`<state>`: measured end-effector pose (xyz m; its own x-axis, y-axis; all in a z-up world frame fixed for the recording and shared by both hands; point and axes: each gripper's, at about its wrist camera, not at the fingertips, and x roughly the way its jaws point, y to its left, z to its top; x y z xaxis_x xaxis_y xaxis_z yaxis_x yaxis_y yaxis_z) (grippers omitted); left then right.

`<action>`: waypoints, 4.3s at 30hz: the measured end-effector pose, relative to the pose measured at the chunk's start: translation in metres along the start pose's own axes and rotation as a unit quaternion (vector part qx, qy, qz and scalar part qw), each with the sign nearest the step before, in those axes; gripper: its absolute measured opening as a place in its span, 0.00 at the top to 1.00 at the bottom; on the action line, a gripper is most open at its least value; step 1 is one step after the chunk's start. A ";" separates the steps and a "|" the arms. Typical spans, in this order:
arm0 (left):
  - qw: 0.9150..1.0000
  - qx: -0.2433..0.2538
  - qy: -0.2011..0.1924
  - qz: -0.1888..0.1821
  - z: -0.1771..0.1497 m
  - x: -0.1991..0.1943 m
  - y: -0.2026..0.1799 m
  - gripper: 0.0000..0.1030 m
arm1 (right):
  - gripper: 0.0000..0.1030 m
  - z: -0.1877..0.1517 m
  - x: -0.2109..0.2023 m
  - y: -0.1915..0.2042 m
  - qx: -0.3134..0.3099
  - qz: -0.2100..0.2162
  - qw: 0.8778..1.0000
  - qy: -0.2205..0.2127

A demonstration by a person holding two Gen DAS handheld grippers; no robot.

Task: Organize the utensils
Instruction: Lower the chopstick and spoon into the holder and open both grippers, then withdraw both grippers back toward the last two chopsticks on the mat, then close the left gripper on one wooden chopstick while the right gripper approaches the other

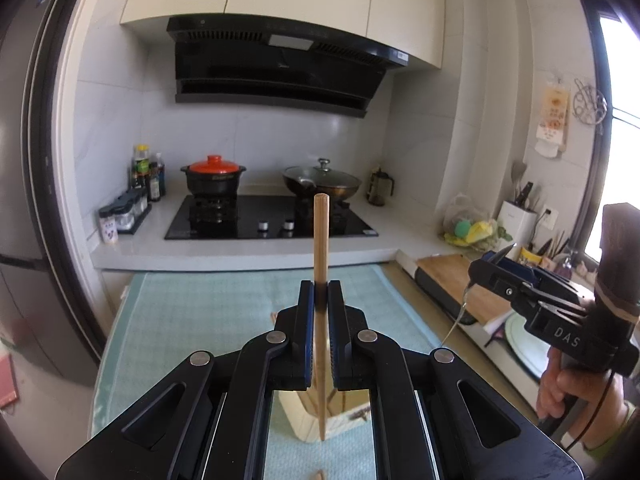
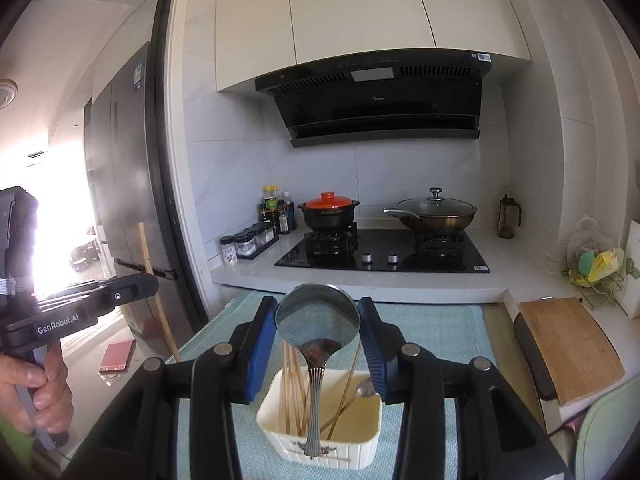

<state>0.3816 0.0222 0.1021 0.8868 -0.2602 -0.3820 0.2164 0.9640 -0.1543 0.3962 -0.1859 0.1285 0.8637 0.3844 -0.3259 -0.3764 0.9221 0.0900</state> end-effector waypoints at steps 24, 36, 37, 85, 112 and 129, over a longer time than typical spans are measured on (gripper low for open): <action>0.983 -0.055 0.170 0.048 -0.070 0.161 0.025 0.66 | 0.55 -0.079 0.154 -0.076 0.086 -0.050 0.978 0.184; 0.992 0.034 0.092 0.079 -0.060 -0.066 0.040 0.24 | 0.45 -0.004 -0.042 -0.038 0.002 -0.031 0.998 0.059; 0.991 0.042 0.093 0.081 -0.072 -0.082 0.039 0.22 | 0.45 -0.011 -0.057 -0.031 -0.006 -0.027 0.998 0.057; 0.958 0.002 0.269 0.100 -0.300 0.038 0.021 0.23 | 0.45 -0.305 -0.108 0.054 0.045 -0.030 0.975 0.216; 0.956 -0.045 0.272 0.099 -0.304 -0.003 0.039 0.95 | 0.45 -0.317 -0.100 0.055 0.044 -0.035 0.969 0.241; 0.955 -0.097 0.255 0.119 -0.317 -0.032 0.065 0.95 | 0.45 -0.281 0.076 0.115 0.044 -0.017 0.952 0.303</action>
<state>0.2384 0.0762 -0.1844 0.5772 -0.0742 -0.8132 -0.0902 0.9840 -0.1538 0.3239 -0.0632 -0.1507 0.5137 0.2828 -0.8100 -0.2986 0.9440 0.1402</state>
